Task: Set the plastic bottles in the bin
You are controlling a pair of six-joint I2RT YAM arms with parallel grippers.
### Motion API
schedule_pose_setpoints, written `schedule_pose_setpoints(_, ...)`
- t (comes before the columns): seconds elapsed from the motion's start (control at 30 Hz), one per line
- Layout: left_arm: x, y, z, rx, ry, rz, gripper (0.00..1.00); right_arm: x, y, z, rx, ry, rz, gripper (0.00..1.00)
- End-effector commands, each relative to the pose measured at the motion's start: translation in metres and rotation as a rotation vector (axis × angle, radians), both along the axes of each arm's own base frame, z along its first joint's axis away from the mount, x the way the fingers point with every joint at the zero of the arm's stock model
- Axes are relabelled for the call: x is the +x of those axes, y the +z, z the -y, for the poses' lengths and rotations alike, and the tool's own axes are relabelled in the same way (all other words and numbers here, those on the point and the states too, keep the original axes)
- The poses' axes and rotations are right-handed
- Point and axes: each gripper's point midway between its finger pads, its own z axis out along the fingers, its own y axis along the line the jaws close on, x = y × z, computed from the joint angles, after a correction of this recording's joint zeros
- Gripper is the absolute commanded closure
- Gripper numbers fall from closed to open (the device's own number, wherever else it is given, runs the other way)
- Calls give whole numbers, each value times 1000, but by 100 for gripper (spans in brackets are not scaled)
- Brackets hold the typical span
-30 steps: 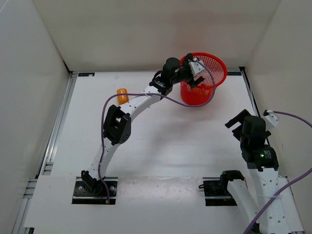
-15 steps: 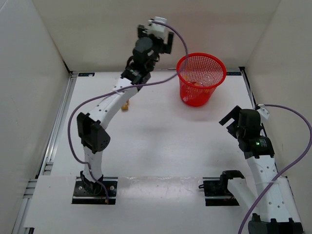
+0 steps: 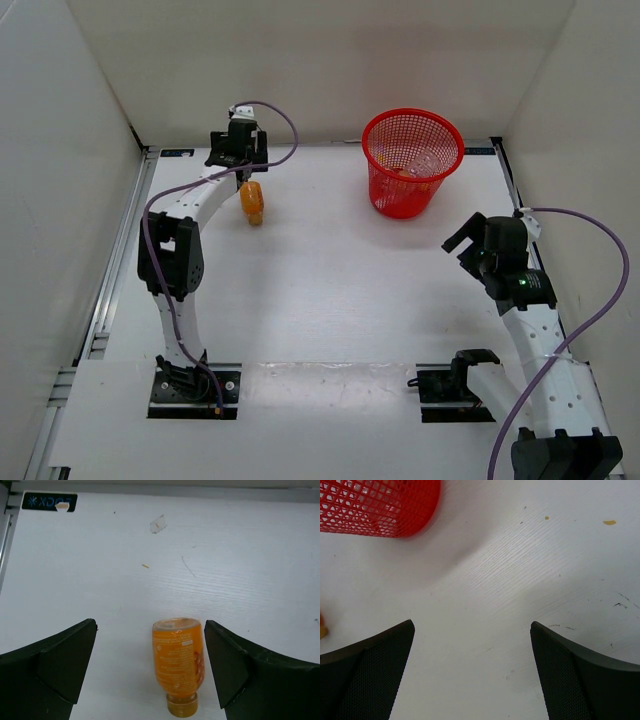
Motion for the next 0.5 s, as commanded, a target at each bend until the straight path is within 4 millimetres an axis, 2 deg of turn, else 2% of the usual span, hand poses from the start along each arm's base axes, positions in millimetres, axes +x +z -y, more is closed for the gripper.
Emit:
schedule_pose_setpoints(0.0,-5,6,5,-56,-14,-1,0,5,5,-5,27,7,30,0)
schedule_pose_setpoints(0.03,-5,6,5,-56,-13,-2,0,4,7,-5,28,7,39,0)
schedule_pose_setpoints(0.1,-6,-14,0,-51,2,-44,0,4,7,-5,28,7,40,0)
schedule_pose_setpoints(0.13,-9,-22,6,-80,-21,-67,0,4,7,-7,34,14,39,0)
schedule_pose_setpoints(0.3,-12,-52,11,-235,-56,-144,0,5,10,-7,35,15,48,0)
schedule_pose_setpoints(0.33,-18,-65,13,-247,-60,-183,0,3,9,-7,34,14,39,0)
schedule_pose_setpoints(0.37,-18,-65,13,-271,-66,-187,0,3,9,-7,34,14,39,0)
schedule_pose_setpoints(0.43,-27,-83,12,-271,-53,-232,0,3,9,-7,34,14,39,0)
schedule_pose_setpoints(0.47,-27,-83,12,-270,-53,-233,0,3,9,-7,34,14,39,0)
